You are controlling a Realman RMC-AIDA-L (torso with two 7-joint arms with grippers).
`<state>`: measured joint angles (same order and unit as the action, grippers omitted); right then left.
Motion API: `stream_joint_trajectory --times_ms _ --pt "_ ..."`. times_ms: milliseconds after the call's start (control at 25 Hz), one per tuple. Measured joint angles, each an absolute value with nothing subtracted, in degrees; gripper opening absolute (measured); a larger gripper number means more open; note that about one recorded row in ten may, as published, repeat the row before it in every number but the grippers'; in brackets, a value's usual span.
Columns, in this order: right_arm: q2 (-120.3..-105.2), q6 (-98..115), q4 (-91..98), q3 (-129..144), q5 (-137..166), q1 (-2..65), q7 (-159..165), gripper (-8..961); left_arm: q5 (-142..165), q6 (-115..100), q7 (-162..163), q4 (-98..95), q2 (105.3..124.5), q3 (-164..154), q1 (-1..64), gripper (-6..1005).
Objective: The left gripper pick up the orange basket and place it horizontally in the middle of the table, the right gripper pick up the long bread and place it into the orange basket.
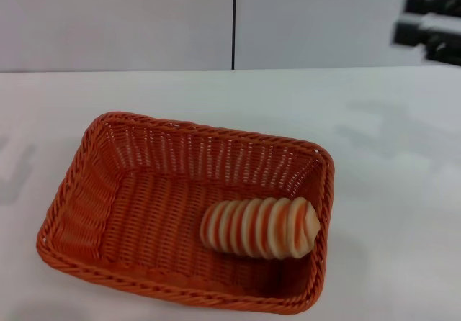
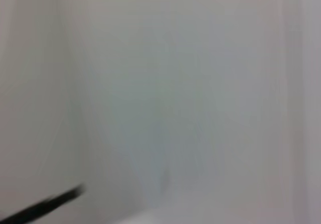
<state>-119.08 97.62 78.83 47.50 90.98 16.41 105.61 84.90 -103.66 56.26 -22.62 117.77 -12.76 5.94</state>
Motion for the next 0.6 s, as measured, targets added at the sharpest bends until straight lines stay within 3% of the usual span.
stream_joint_trajectory --times_ms 120,600 --pt "-119.05 92.78 62.27 44.07 76.58 9.69 83.84 588 84.86 -106.43 50.24 -20.40 117.90 -8.55 4.61 531" --pt "-119.00 96.03 15.41 18.44 66.34 11.29 36.67 588 85.05 -105.97 39.44 -14.88 118.11 -2.79 2.65 531"
